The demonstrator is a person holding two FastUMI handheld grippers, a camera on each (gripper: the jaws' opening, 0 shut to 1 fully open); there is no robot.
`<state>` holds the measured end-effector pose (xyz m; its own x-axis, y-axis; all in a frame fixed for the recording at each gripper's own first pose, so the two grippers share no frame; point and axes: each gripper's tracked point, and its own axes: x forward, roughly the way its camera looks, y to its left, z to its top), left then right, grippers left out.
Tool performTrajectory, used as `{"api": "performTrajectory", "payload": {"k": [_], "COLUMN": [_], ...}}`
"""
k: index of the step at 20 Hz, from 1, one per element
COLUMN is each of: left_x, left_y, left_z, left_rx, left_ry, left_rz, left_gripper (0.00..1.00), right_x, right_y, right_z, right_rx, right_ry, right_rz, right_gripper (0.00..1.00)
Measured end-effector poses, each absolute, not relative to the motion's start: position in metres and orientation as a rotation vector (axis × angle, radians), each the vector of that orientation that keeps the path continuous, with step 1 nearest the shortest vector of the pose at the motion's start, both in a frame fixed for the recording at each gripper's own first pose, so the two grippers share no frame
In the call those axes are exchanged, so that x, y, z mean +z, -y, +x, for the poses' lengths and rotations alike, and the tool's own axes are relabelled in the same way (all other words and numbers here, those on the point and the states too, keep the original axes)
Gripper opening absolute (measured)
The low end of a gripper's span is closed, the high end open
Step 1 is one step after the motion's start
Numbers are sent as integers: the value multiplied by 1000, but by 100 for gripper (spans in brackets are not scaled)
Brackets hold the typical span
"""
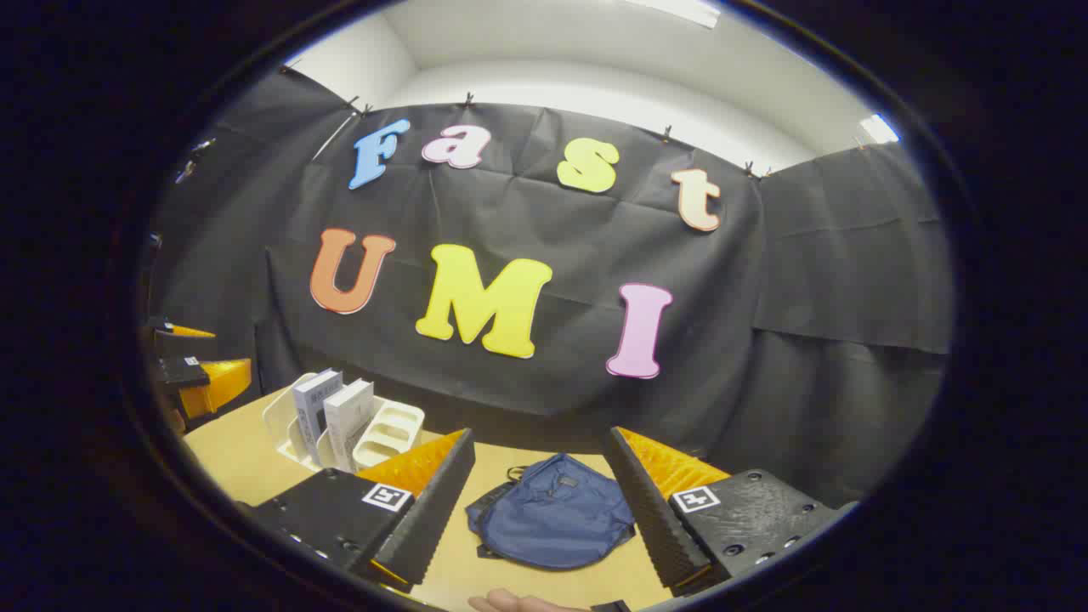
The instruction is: Open the schoolbag, grab two books from the bookshelf and put them into the schoolbag.
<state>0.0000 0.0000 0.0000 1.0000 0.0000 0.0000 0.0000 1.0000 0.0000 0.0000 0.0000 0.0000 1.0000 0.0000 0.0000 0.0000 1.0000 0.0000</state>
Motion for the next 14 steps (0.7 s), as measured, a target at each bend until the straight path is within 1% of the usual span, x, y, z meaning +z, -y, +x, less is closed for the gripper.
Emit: {"api": "performTrajectory", "payload": {"k": [4,8,9,10,11,12,14], "left_x": [2,6,4,5,5,6,5], "left_y": [-5,0,1,1,1,1,0], "left_z": [6,8,10,9,10,13,14], "left_rx": [24,20,21,25,31,35,46], "left_ry": [14,26,22,23,25,20,23], "left_rz": [-2,17,26,30,30,25,14], "left_gripper": [98,98,98,98,94,98,98], "right_x": [-6,-5,-6,-7,-11,-13,-20], "right_y": [1,6,7,7,8,7,10], "right_z": [14,26,27,30,34,38,44], "right_rx": [26,22,23,24,24,28,26], "right_ry": [-27,-26,-27,-32,-36,-43,-60], "right_rz": [8,4,9,12,12,11,5], "right_gripper": [95,95,98,98,98,95,95]}}
